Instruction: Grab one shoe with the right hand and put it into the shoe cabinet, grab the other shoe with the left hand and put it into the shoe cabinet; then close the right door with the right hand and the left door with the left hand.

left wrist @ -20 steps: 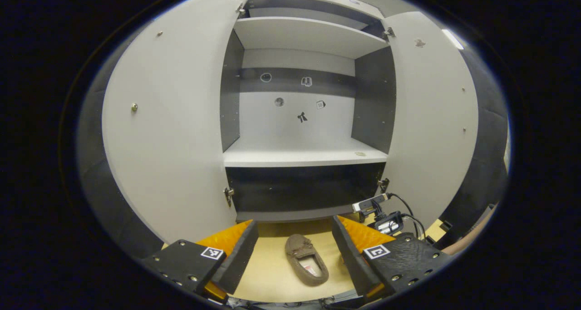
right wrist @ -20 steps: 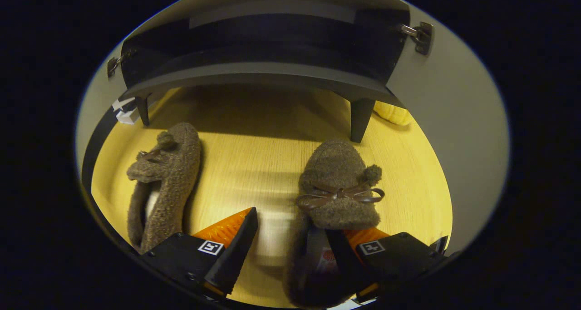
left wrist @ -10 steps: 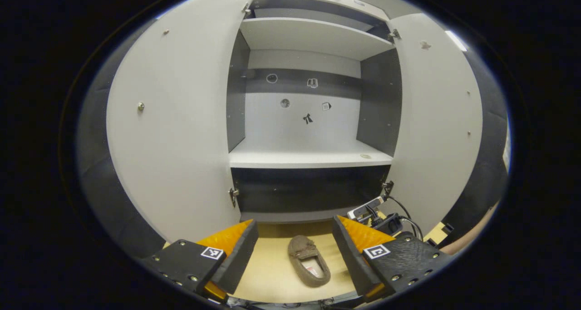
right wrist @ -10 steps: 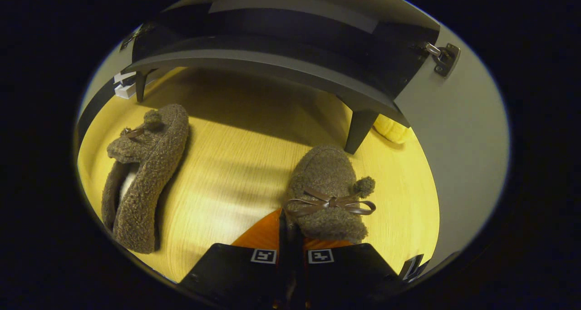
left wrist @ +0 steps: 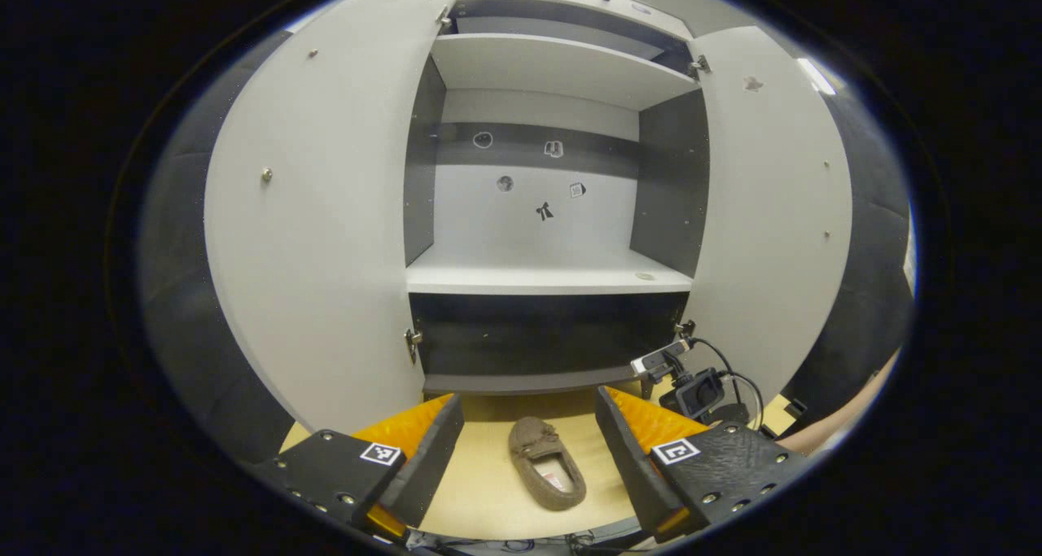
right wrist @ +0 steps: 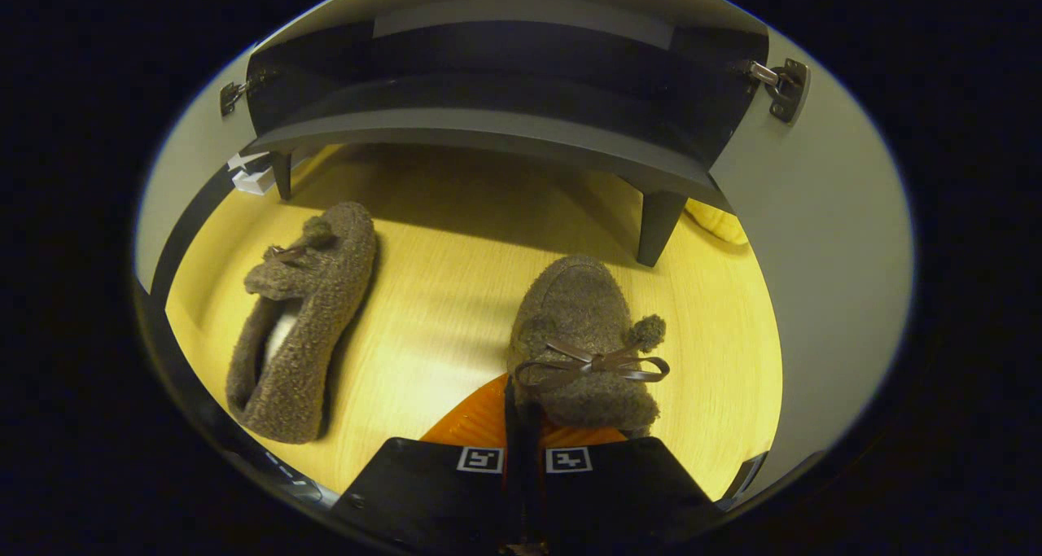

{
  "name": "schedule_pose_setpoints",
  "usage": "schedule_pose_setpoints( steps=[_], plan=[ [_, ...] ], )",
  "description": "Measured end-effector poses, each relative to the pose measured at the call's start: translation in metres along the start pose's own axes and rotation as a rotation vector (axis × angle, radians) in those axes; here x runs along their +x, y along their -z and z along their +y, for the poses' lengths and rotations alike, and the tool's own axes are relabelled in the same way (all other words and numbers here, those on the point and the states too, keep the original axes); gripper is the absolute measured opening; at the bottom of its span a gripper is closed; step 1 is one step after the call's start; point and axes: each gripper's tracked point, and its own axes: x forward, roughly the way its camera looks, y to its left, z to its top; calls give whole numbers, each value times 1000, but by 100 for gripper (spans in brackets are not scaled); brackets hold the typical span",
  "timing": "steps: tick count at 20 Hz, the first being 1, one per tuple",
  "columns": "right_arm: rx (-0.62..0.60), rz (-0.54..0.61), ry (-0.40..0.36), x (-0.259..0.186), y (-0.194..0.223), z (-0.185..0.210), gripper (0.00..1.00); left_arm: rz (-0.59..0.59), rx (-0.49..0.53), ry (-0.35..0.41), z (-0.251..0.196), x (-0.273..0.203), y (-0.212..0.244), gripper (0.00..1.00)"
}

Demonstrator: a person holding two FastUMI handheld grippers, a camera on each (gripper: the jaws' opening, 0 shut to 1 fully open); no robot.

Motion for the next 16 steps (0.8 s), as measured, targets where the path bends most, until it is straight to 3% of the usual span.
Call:
schedule_pose_setpoints(
  steps=[1, 4, 11, 13, 14, 16],
  plan=[
    [14, -2, -13, -3, -3, 2, 5, -3, 7, -3, 2, 0, -1, 95],
    [-8, -49, -38, -28, -16, 8, 5, -23, 15, -3, 4, -1, -6, 98],
    [-50, -197, -85, -118, -58, 23, 5, -44, 14, 17, 5, -5, 1, 95],
    [-47, -246, -88, -144, -74, 25, 5, -49, 22, 15, 9, -8, 4, 100],
    [-40, -273, -90, -158, -85, 25, 1, -47, 20, 16, 11, -9, 7, 100],
    [-21, -325, -106, -182, -108, 30, 5, -37, 9, 17, 15, -11, 13, 95]
  ],
)
